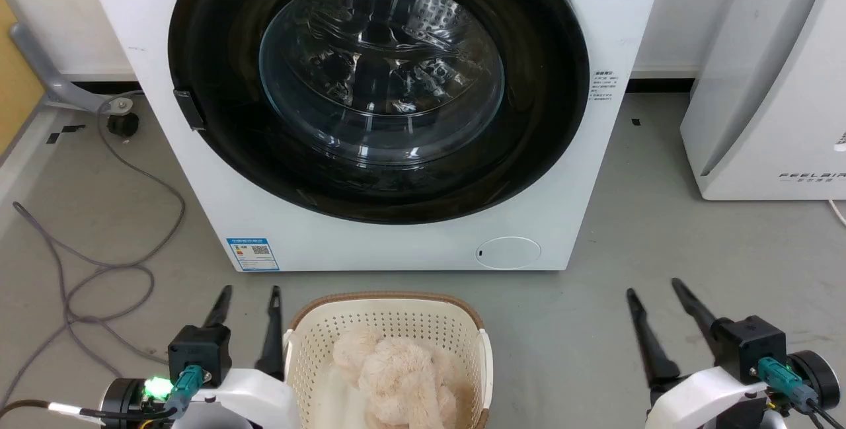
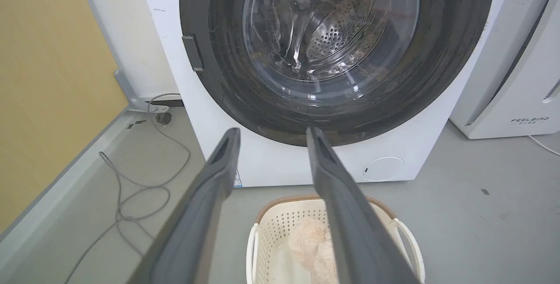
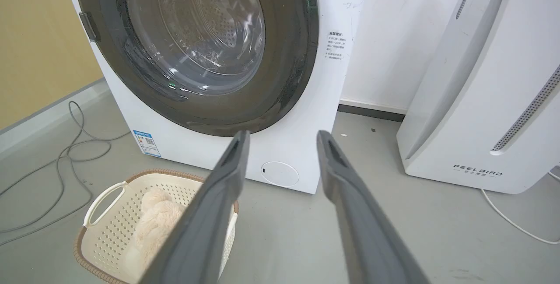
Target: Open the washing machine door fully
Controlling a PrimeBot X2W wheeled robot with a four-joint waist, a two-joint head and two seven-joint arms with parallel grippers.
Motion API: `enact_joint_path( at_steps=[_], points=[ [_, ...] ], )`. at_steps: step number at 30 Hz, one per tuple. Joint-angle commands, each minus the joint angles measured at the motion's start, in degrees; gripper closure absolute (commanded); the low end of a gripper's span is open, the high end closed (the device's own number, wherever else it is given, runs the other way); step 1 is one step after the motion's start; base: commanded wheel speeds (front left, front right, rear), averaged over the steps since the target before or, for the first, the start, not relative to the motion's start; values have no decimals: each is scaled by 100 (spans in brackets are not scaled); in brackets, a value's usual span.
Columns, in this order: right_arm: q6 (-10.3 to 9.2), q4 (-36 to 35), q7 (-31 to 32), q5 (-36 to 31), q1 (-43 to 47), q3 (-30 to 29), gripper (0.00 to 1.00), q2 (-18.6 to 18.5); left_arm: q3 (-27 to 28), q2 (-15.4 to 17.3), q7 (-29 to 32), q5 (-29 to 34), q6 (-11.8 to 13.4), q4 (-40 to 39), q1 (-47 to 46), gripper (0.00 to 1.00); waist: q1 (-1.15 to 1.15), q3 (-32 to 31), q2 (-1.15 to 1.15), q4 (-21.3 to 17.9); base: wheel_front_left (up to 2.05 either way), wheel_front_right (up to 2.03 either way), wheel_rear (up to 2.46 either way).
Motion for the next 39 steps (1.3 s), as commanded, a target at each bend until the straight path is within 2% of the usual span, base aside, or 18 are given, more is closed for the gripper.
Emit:
enact_joint_path(
  at_steps=[1, 6, 7, 13, 18, 39],
  points=[
    [0, 17, -24, 16, 5, 3, 0, 0, -10, 0, -26, -17, -10, 19, -6, 0, 0, 0, 0, -2, 0, 0, 0],
    [0, 76, -85, 54, 7, 11, 0, 2, -40, 0, -89, -69, -33, 94, -27, 0, 0, 0, 0, -13, 0, 0, 0],
    [0, 88, -98, 63, 6, 12, 100, 2, -46, 0, -102, -79, -37, 108, -32, 0, 0, 0, 0, -16, 0, 0, 0],
    [1, 166, -173, 155, 1, 23, 100, 3, -68, 0, -176, -150, -56, 159, -55, 0, 0, -5, 0, -31, 0, 0, 0],
    [1, 235, -236, 511, -7, 45, 100, 4, -78, 0, -238, -211, -59, 195, -60, 0, 0, -12, 0, -43, 0, 0, 0],
    [1, 646, -495, 3352, -452, -58, 100, 9, -91, 0, -497, -443, -85, 365, -121, 0, 0, -22, 0, -71, 0, 0, 0]
  ],
)
